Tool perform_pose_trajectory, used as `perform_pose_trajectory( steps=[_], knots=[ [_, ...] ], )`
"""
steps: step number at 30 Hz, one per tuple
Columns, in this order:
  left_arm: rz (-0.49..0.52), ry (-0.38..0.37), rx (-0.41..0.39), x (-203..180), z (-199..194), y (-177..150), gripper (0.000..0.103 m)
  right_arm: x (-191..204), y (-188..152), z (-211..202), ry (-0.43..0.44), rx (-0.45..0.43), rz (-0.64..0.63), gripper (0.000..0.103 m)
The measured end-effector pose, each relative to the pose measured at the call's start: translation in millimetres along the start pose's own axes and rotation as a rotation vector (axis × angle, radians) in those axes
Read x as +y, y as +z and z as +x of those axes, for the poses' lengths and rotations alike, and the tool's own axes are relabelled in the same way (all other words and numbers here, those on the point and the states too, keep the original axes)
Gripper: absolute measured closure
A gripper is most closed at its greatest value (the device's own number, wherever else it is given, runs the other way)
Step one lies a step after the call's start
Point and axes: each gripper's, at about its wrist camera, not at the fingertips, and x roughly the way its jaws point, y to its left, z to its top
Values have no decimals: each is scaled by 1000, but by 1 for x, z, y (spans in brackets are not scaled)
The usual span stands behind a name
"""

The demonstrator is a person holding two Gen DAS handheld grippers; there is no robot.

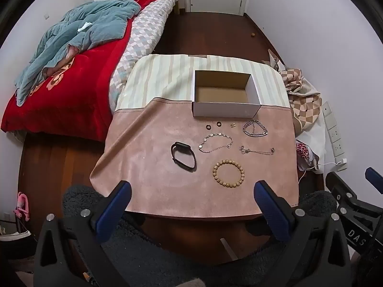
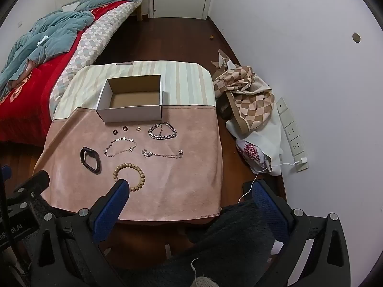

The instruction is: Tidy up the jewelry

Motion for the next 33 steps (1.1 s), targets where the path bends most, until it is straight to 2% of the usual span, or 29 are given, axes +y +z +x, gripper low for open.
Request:
perform_pose_trajectory(
  steps=[33],
  knots=[
    [5, 8, -22, 1, -15, 4, 0, -6, 0, -11, 8, -27, 9, 0]
  ],
)
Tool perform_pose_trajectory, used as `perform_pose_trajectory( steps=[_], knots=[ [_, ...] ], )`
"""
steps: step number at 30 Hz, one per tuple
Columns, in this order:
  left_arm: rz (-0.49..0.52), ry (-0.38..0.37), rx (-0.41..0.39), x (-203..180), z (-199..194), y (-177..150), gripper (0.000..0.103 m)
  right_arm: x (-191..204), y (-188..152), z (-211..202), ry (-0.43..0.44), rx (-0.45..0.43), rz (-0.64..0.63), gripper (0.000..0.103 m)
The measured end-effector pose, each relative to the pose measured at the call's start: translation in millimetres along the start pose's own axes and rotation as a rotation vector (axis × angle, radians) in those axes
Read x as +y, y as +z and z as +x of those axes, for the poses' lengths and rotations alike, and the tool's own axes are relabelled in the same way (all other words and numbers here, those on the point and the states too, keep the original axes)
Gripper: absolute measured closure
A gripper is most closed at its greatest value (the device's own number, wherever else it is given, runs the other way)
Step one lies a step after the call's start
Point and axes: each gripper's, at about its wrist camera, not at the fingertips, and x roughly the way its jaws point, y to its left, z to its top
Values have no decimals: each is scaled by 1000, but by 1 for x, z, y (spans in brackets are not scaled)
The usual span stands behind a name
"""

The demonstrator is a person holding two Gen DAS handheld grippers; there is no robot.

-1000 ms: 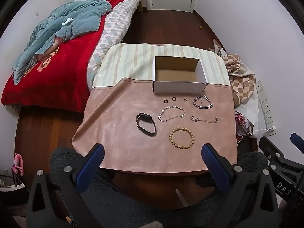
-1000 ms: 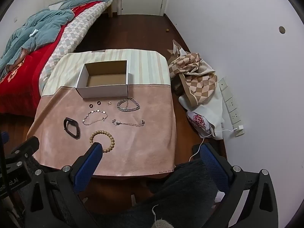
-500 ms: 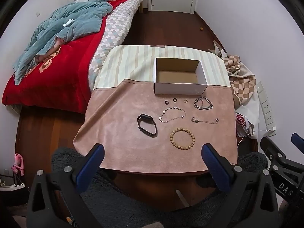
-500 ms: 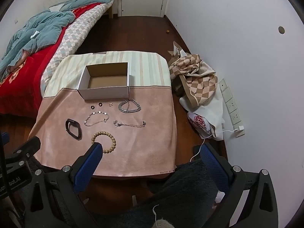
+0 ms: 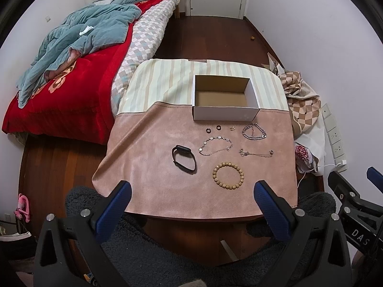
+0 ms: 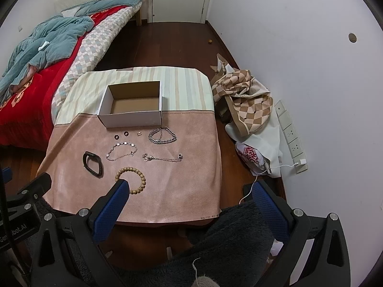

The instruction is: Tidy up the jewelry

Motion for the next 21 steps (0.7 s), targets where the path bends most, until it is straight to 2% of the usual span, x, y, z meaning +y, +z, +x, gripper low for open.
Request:
perform_pose_trajectory(
  steps=[21],
  knots=[
    [-1, 1, -22, 2, -5, -5, 0, 0, 0, -11, 2, -26, -2, 0]
  ],
)
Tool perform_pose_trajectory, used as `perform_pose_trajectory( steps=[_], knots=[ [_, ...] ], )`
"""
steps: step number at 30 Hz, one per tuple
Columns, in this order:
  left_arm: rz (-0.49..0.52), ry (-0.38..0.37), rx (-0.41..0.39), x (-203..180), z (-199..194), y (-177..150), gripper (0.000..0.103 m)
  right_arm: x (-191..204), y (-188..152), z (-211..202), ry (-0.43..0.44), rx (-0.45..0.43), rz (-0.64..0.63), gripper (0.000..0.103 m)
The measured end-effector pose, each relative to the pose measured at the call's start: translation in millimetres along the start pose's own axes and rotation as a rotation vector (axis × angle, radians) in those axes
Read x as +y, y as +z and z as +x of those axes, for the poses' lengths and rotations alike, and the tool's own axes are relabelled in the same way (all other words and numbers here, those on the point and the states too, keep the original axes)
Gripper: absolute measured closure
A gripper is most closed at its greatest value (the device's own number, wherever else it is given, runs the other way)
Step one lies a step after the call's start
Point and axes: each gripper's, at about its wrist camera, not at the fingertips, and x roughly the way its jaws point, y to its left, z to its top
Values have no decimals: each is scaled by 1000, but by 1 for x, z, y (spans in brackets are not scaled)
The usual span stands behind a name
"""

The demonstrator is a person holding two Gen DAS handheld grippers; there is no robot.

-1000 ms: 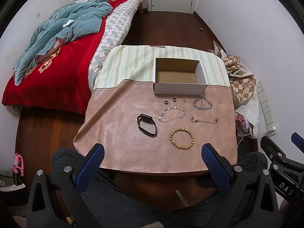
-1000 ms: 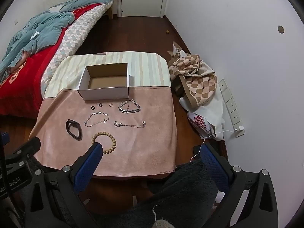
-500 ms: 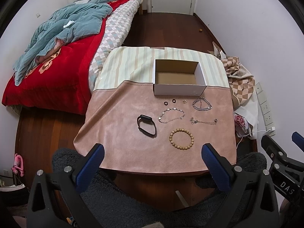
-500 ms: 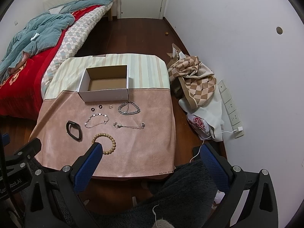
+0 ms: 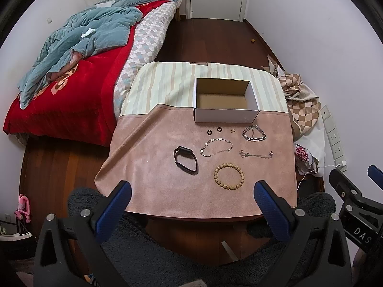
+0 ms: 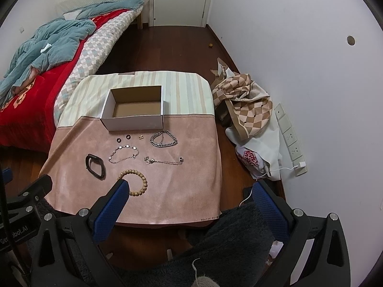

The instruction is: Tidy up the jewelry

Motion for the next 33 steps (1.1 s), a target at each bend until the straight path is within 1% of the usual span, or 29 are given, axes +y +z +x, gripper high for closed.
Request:
perform_pose_trajectory(
  steps=[33],
  knots=[
    [-6, -7, 5, -1, 0, -3, 0, -1, 0, -3, -2, -6, 0, 0]
  ],
)
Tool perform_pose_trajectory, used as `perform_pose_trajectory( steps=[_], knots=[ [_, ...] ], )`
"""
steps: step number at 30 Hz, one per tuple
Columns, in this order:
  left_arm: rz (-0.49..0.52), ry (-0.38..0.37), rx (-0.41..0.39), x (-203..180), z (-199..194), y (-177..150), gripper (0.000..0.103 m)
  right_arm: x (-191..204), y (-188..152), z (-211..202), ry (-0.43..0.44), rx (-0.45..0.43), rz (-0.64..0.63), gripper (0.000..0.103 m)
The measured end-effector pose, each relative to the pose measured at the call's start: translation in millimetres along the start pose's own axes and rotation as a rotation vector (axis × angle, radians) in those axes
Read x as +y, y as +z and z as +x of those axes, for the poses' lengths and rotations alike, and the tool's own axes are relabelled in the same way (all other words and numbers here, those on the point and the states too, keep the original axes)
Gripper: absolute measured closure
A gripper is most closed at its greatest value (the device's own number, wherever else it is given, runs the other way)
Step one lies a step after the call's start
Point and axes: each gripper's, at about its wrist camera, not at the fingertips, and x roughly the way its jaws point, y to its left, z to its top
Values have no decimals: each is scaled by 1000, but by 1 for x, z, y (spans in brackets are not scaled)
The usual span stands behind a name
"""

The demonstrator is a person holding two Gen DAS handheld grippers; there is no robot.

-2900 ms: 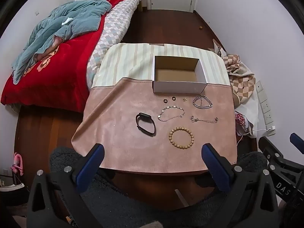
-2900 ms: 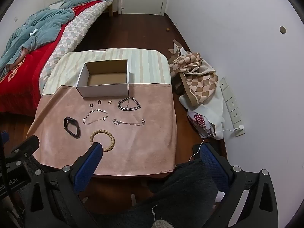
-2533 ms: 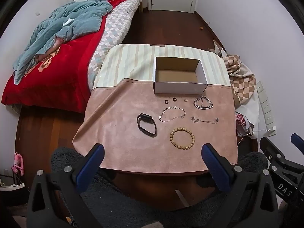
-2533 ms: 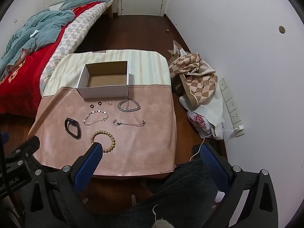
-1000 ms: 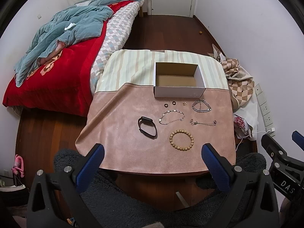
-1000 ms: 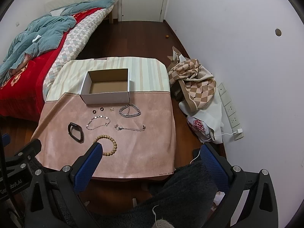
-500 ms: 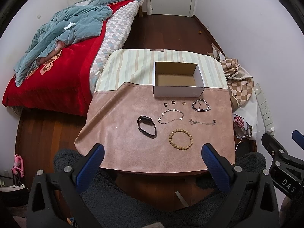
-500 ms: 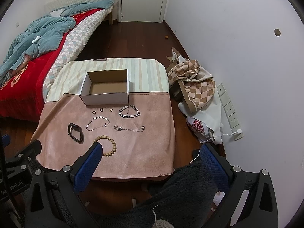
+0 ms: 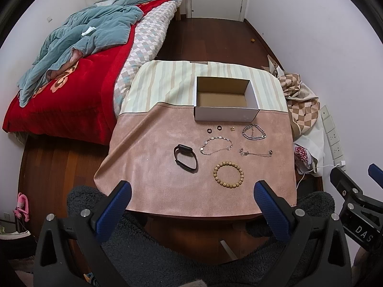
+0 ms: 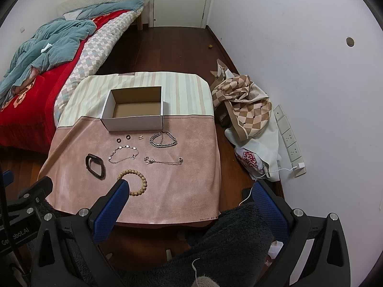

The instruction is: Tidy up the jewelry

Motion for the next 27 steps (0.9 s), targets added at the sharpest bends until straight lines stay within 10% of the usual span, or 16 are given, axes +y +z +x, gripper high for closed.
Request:
perform_pose_trajectory(
  steps=[16, 27],
  knots=[
    [-47, 66, -58, 16, 14, 15, 0, 7, 4, 13, 15, -15, -1, 0],
    [-103, 246, 133, 53, 168, 36, 0, 56, 2, 193, 107, 221, -43, 11]
  ],
)
